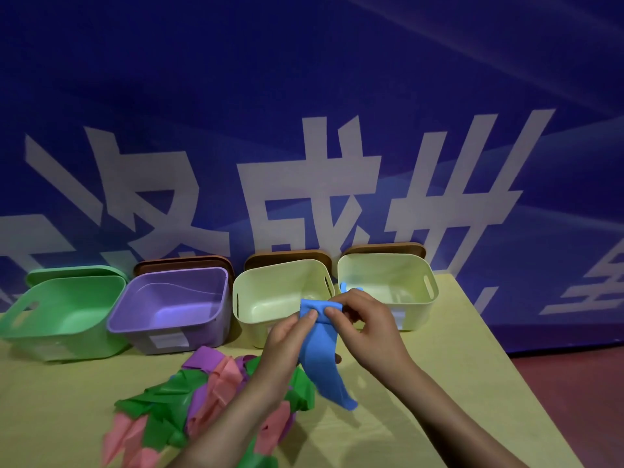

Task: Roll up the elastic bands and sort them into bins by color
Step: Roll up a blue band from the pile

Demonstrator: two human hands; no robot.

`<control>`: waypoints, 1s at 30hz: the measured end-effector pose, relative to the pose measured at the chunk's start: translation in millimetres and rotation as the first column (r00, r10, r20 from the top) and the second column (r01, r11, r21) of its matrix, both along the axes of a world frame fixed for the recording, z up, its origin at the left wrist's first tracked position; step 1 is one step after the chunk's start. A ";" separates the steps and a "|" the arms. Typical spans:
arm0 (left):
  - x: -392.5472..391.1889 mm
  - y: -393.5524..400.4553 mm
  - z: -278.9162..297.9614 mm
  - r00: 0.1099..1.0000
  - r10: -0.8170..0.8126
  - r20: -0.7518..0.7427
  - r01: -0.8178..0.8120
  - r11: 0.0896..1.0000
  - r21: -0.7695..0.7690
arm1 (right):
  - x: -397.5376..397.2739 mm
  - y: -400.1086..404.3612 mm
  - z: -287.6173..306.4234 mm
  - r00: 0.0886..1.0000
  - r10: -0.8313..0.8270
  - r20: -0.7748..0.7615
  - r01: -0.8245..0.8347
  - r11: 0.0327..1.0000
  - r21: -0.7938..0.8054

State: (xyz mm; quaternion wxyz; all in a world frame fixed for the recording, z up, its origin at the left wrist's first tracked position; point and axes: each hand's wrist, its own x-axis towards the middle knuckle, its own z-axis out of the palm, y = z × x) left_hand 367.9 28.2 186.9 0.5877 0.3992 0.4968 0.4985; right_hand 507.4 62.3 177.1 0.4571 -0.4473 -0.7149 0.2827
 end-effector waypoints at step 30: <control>-2.9 3.0 4.5 0.997 -0.013 0.082 0.021 0.995 -0.101 | 24.4 8.3 5.6 0.936 0.278 0.214 -0.301 0.950 0.081</control>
